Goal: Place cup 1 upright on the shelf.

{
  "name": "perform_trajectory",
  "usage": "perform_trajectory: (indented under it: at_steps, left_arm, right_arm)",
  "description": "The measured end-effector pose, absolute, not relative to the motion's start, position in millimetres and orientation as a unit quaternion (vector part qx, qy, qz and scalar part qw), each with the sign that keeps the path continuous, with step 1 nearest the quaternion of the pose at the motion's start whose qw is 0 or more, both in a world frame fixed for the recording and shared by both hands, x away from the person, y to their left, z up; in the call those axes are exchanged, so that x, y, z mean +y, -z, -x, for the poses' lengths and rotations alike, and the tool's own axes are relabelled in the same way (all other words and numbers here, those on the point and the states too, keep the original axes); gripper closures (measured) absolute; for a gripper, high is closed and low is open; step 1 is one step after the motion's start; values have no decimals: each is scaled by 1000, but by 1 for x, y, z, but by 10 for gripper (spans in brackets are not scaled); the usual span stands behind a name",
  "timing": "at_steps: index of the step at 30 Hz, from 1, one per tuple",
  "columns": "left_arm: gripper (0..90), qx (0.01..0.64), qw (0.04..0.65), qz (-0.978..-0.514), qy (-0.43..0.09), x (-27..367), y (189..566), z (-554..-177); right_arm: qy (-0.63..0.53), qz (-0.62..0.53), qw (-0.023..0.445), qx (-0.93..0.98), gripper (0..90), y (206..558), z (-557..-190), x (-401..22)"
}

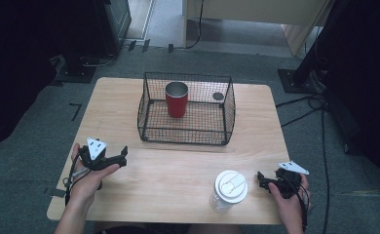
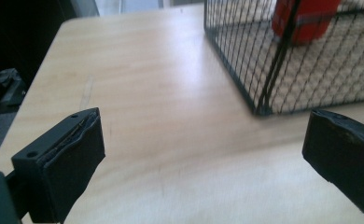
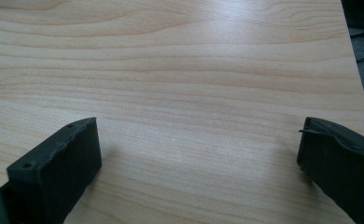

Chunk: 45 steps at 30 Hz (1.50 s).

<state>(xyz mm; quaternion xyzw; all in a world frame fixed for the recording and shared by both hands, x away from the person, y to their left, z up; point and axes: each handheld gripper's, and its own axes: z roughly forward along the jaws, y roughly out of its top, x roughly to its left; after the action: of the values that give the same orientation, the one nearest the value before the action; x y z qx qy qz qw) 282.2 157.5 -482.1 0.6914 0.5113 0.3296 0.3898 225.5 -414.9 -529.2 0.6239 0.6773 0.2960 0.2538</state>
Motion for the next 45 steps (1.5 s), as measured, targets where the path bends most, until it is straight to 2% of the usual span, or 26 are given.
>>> perform_trajectory:
  at_steps: [8, 19, 21, 26, 29, 35, 39, 45]
  left_arm:
    - [0, 516, 372, -701, -323, 165, 498, -261]
    - [0, 527, 344, -712, -311, 167, 509, -255]
    - [0, 533, 350, -705, -310, 169, 511, -255]
    - [32, 544, 327, -708, -309, 173, 516, -257]
    - [31, 547, 319, -710, -309, 175, 517, -257]
    - [0, 520, 267, -749, -313, 176, 520, -258]
    - [0, 531, 270, -745, -301, 178, 520, -259]
    - [0, 542, 276, -742, -280, 181, 520, -262]
  right_arm:
    - [-296, -624, 253, 677, 0, 529, -225, -415]
    - [-292, -632, 259, 669, 0, 529, -225, -415]
    - [-286, -630, 273, 668, 0, 529, -223, -413]
    - [-257, -598, 345, 676, 0, 528, -215, -397]
    - [-252, -590, 356, 679, 0, 528, -213, -392]
    - [-250, -584, 333, 696, 1, 523, -208, -397]
    - [-292, -543, 330, 715, 0, 519, -195, -403]
    - [-353, -520, 297, 719, 0, 507, -182, -407]
